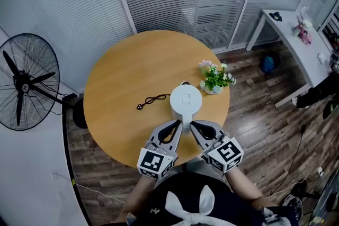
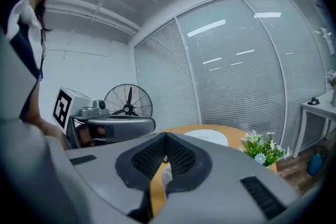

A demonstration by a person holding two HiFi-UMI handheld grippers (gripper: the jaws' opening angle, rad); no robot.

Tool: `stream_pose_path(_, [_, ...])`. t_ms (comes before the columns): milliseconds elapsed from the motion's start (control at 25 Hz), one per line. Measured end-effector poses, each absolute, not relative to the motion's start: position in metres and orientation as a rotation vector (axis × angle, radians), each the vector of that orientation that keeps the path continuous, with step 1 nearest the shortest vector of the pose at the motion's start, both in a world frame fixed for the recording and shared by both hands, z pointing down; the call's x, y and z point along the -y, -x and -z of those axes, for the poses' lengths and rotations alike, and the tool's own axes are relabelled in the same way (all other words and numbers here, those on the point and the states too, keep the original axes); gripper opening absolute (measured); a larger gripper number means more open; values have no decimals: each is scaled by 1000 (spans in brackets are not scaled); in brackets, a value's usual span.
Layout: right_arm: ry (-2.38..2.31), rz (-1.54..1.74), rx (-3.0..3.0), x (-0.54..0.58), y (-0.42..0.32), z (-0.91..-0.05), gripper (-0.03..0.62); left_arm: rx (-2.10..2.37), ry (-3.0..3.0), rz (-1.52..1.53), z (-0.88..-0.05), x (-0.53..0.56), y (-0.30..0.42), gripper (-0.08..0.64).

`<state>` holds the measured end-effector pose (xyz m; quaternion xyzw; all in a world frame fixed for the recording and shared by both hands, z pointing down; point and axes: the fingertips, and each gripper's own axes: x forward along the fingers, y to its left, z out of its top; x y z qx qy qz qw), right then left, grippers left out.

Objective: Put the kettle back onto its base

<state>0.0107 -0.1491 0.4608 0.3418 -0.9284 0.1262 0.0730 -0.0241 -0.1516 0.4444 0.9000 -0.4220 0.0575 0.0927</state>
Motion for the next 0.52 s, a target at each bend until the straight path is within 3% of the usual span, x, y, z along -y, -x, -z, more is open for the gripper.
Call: stream_pose_path(520, [-1023,-386,2773,149,-7,-463,21,1209,-2674,-161,-446,149,26,25])
